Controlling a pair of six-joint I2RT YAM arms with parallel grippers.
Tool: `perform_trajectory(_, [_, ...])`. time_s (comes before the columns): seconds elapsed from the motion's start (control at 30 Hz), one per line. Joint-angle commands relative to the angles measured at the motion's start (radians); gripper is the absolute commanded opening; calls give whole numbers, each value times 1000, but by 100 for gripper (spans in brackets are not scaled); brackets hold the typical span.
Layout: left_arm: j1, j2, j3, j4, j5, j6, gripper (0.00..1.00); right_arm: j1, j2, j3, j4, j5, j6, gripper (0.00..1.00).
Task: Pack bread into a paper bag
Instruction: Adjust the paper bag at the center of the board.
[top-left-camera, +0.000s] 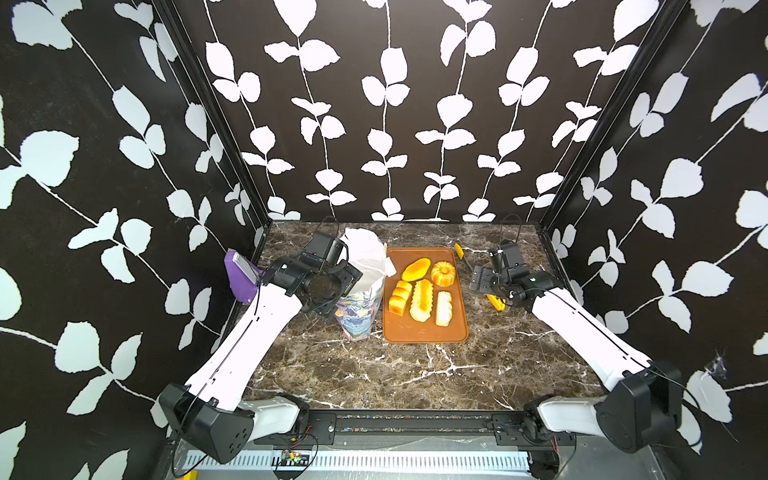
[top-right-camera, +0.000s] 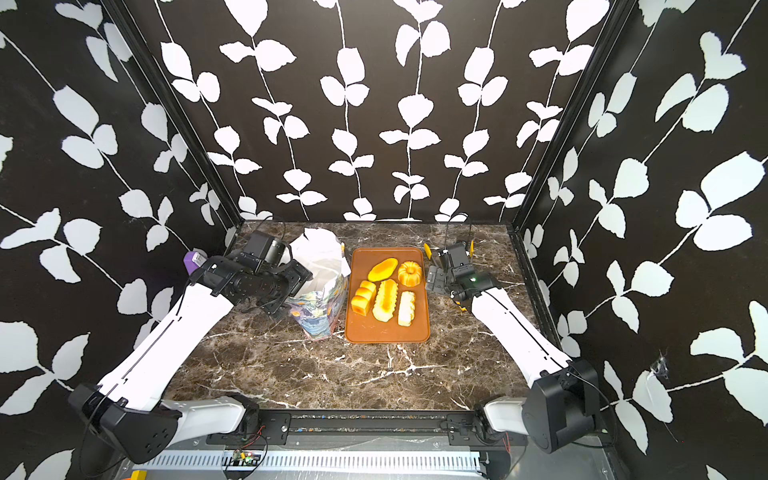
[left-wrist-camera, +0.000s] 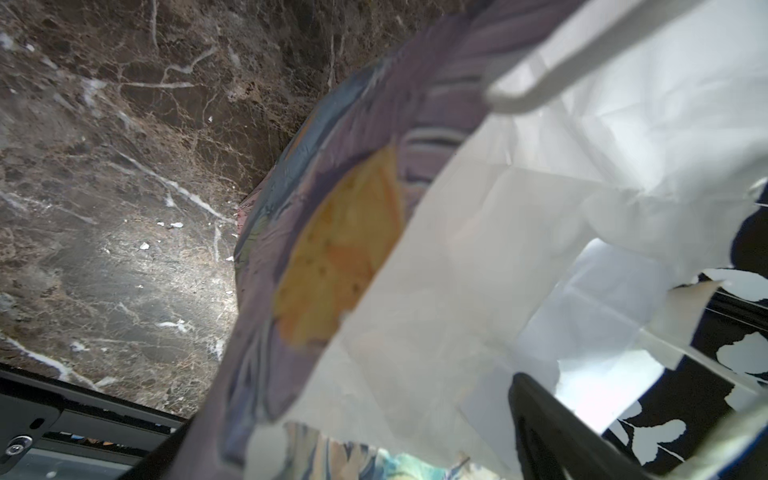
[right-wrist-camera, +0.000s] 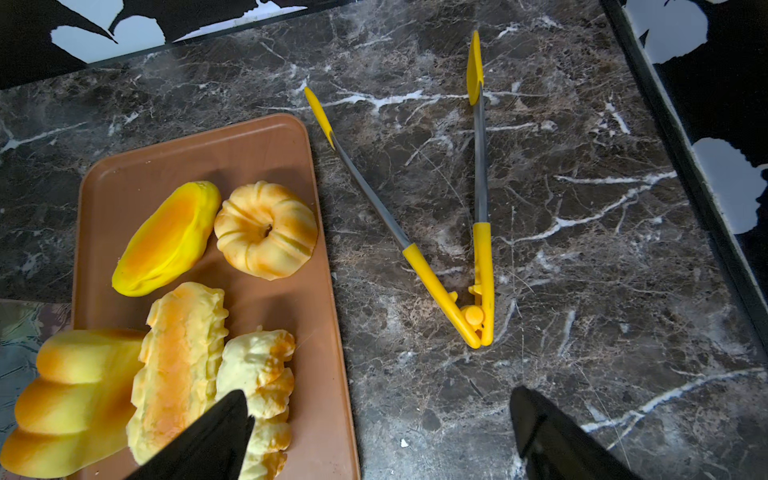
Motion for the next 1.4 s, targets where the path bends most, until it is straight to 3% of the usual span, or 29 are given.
perform_trajectory(0.0, [-5, -20, -53, 42, -25, -31, 84, 5, -21, -14, -21, 53, -18, 99])
perform_trajectory(0.03, [-5, -21, -64, 49, -25, -37, 78, 6, -19, -11, -28, 58, -20, 99])
perform_trajectory(0.13, [-5, -14, -81, 53, -25, -43, 41, 5, -19, -11, -50, 80, -20, 99])
perform_trajectory(0.17, [-5, -9, -79, 52, -23, -42, 35, 4, -20, -16, -53, 83, -20, 99])
perform_trajectory(0.67, [-2, 54, -90, 53, -93, -21, 7, 5, -16, -90, -55, 150, 6, 99])
perform_trajectory(0.9, [-1, 102, -89, 93, -77, 1, 0, 6, 58, -169, -12, 193, 18, 99])
perform_trajectory(1.17, [-1, 111, -107, 108, -74, 26, 0, -26, 89, -305, 160, 114, -27, 99])
perform_trajectory(1.37, [-1, 128, -91, 110, -67, 50, 0, -145, 170, -308, 225, -65, -103, 99])
